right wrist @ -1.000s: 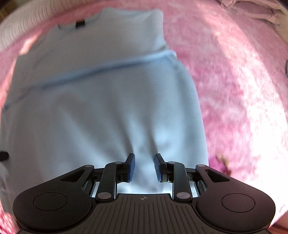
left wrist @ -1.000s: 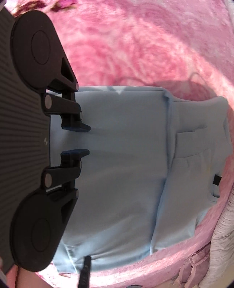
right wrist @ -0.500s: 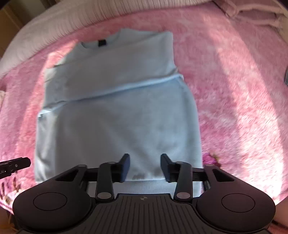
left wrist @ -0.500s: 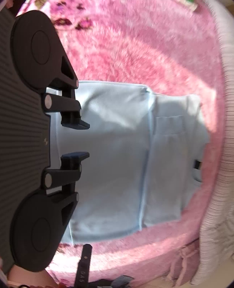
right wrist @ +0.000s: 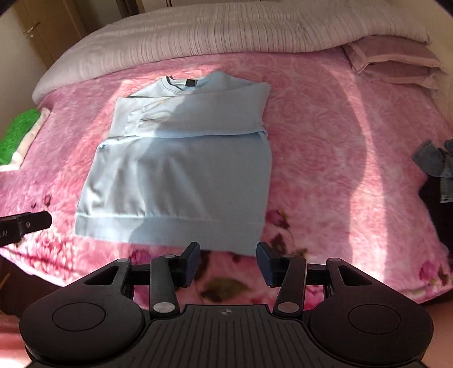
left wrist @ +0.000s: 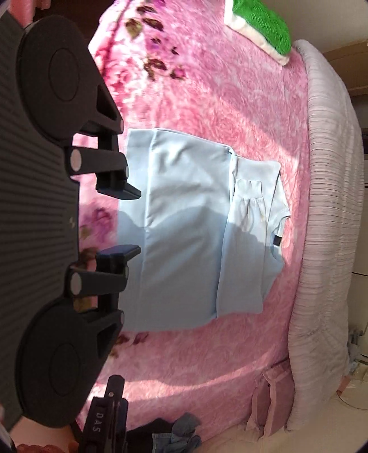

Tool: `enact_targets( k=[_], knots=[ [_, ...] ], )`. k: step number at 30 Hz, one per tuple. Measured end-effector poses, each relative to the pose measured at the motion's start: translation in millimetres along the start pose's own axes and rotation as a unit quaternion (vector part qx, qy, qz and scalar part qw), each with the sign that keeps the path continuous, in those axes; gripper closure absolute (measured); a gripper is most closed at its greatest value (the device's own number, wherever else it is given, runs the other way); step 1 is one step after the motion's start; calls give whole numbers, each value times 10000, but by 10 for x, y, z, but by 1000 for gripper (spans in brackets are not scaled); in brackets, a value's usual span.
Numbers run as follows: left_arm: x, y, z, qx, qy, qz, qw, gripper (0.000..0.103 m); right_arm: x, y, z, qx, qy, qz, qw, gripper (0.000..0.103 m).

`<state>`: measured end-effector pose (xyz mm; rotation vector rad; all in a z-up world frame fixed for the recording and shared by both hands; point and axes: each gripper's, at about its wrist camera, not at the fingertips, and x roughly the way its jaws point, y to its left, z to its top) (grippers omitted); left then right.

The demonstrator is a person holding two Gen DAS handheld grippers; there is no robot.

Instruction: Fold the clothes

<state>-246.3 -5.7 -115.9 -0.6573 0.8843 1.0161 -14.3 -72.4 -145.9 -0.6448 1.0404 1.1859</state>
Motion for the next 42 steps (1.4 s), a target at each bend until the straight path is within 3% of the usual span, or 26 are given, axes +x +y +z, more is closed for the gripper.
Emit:
enact_targets(
  k=[8, 15, 27, 42],
  knots=[
    [-619, -135, -281, -82, -201, 278, 9994, 66, -507, 99, -300, -323, -83, 146, 9993, 55],
    [-928, -187, -427, -4, -317, 403, 9987, 64, -746, 173, -496, -402, -138, 185, 9989, 54],
    [-1113, -305, -556, 348, -520, 391, 9973, 62, -1008, 212, -698, -352, -317, 47, 9989, 54],
    [-1192, -171, -757, 486, -568, 418, 9963, 58, -1153, 454, -877, -536, -436, 16, 9976, 54]
  ],
)
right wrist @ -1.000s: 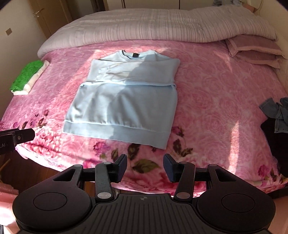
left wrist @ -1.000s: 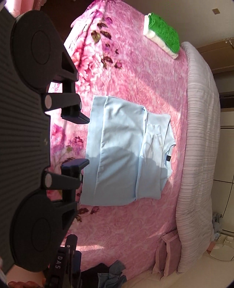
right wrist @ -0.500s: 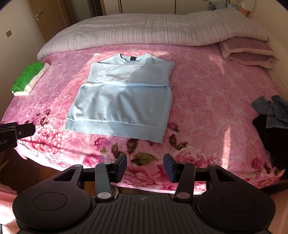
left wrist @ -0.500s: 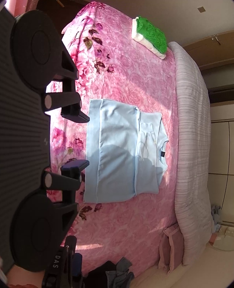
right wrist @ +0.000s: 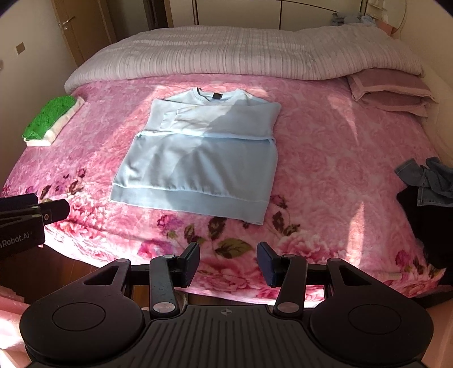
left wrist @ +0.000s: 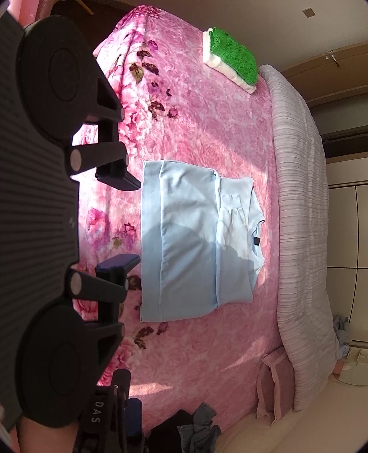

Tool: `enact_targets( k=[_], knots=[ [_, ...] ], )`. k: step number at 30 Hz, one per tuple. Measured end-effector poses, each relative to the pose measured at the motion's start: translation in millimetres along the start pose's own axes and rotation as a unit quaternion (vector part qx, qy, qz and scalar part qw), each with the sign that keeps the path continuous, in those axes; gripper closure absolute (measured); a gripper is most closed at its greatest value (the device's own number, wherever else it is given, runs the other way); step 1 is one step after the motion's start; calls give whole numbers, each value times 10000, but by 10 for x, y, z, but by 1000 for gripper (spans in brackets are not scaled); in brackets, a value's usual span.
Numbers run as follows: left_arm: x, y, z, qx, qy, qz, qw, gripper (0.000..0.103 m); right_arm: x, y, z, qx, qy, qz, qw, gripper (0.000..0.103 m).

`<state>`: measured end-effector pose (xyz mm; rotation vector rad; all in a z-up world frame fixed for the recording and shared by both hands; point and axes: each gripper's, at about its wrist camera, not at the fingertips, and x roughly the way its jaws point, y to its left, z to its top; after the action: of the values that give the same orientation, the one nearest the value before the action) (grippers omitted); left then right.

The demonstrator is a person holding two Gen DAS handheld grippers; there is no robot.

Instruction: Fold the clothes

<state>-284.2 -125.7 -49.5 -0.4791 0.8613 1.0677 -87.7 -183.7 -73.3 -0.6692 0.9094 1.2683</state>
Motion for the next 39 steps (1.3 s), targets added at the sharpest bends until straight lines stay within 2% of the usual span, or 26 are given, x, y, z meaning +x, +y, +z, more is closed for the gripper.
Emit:
enact_targets(
  k=[16, 28, 31, 35, 39],
  knots=[
    [-105, 103, -125, 32, -23, 57, 10000, 57, -97, 166, -67, -68, -125, 66, 9999, 54],
    [52, 141, -100, -63, 64, 39, 10000, 57, -25, 101, -5, -38, -132, 105, 9999, 54],
    [183, 297, -52, -273, 108, -103, 9995, 57, 15, 19, 65, 64, -255, 188, 9995, 54],
    [407, 685, 3, -690, 140, -175, 9974, 57, 66, -293, 165, 492, -711, 553, 9947, 54],
    [728, 1103, 88, -919, 261, -167, 9953, 57, 225, -682, 319, 1018, -761, 569, 9903, 54]
  ],
)
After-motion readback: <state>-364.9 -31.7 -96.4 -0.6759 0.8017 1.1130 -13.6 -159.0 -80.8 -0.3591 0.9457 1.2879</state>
